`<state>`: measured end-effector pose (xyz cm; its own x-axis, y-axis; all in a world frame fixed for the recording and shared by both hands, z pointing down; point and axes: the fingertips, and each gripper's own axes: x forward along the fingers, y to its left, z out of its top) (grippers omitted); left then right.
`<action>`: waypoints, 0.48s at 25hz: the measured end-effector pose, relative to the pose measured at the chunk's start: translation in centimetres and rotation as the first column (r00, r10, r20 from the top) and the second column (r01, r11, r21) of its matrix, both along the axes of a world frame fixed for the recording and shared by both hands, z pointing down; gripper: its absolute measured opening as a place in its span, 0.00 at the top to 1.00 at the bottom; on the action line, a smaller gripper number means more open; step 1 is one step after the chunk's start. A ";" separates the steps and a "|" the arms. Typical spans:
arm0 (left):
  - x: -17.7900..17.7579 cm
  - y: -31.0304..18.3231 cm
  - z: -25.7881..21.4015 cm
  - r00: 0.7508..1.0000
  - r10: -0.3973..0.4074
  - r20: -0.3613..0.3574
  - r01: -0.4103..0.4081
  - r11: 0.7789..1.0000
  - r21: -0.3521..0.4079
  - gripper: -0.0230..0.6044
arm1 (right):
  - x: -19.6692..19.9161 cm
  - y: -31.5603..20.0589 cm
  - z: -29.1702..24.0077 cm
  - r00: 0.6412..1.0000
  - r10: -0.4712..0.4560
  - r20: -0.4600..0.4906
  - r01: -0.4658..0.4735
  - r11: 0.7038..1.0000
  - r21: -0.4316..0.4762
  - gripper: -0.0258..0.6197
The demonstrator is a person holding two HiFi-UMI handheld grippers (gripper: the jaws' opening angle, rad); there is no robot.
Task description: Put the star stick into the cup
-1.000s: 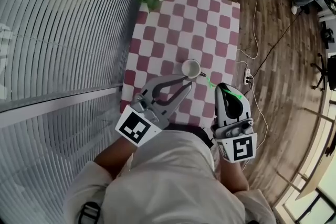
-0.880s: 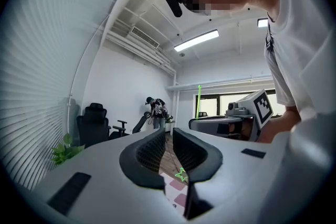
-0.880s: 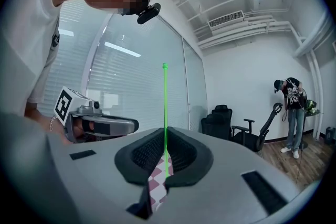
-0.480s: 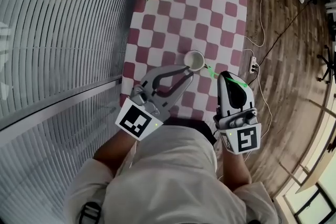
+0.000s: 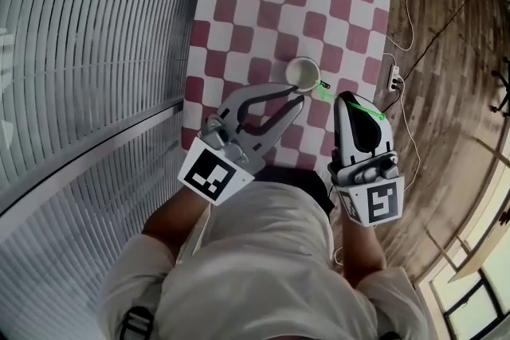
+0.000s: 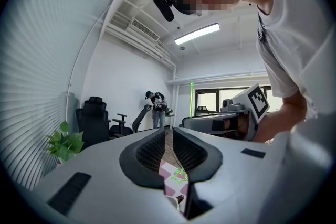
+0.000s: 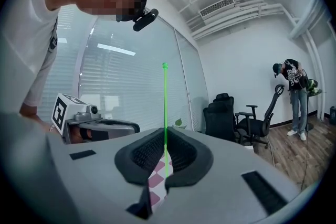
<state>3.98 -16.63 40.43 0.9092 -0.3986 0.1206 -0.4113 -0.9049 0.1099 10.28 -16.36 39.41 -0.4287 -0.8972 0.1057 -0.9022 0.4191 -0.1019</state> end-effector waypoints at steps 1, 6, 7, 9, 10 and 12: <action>0.0 -0.1 0.1 1.000 -0.002 -0.003 0.002 1.000 -0.003 0.85 | 0.0 -0.1 0.1 1.000 -0.001 0.002 0.001 1.000 -0.003 0.90; 0.0 -0.3 0.7 1.000 -0.001 0.004 0.001 1.000 -0.005 0.85 | -0.2 -0.4 0.9 1.000 -0.002 0.020 0.002 1.000 -0.011 0.90; -0.1 -0.4 1.0 1.000 -0.002 0.003 0.002 1.000 -0.003 0.85 | -0.3 -0.4 1.2 1.000 -0.001 0.022 0.001 1.000 -0.011 0.90; -0.2 -0.5 2.0 1.000 -0.002 0.001 0.002 1.000 0.000 0.85 | -0.4 -0.4 2.2 1.000 0.002 0.024 -0.002 1.000 -0.013 0.90; -0.2 -0.5 2.5 1.000 -0.002 0.001 0.002 1.000 0.001 0.85 | -0.4 -0.4 2.6 1.000 0.003 0.025 -0.003 1.000 -0.014 0.90; -0.2 -0.7 3.2 1.000 -0.005 0.002 0.005 1.000 -0.005 0.85 | -0.4 -0.6 3.3 1.000 0.002 0.029 -0.002 1.000 -0.018 0.90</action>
<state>3.79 -17.31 43.59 0.9071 -0.4021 0.1246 -0.4157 -0.9023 0.1140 9.88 -16.95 42.74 -0.4298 -0.8963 0.1096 -0.8998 0.4149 -0.1352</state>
